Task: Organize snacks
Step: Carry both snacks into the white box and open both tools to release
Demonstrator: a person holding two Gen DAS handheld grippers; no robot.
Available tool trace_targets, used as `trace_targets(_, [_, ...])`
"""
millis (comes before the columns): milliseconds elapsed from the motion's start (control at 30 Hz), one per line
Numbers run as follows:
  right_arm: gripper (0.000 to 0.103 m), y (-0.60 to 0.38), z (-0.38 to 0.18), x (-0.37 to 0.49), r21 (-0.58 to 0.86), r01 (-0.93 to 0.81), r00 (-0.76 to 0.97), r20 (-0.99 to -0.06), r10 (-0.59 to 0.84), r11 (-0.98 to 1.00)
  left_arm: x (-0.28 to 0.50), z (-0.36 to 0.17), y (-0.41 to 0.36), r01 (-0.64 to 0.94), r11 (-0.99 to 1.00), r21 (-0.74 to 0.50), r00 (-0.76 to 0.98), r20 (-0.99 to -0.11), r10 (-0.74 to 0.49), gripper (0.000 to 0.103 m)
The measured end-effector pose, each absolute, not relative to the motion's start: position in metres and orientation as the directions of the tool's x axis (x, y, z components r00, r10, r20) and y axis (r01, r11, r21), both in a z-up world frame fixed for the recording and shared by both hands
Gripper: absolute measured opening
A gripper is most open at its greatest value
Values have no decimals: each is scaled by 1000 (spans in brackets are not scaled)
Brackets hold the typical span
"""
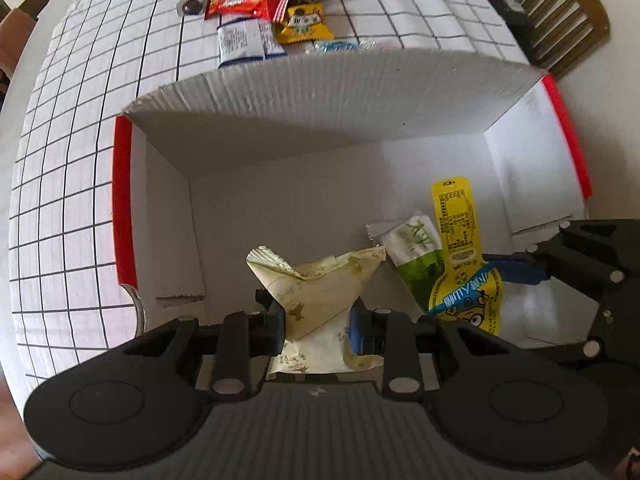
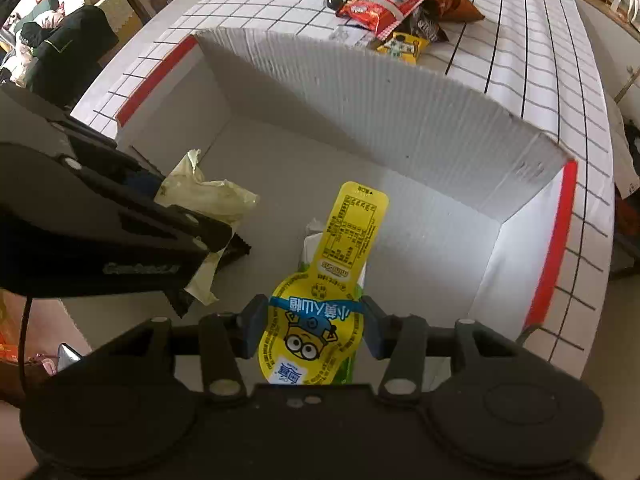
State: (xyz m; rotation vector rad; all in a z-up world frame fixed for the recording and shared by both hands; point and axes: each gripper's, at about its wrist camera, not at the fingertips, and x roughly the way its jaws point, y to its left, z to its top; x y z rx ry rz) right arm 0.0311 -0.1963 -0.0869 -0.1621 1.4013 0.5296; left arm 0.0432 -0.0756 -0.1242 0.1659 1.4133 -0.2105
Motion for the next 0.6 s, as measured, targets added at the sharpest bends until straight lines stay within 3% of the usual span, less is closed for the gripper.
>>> trace_targets(600, [48, -191, -96, 31, 209, -425, 50, -966, 254, 880, 40, -141, -83, 270, 963, -17, 113, -992, -50, 29])
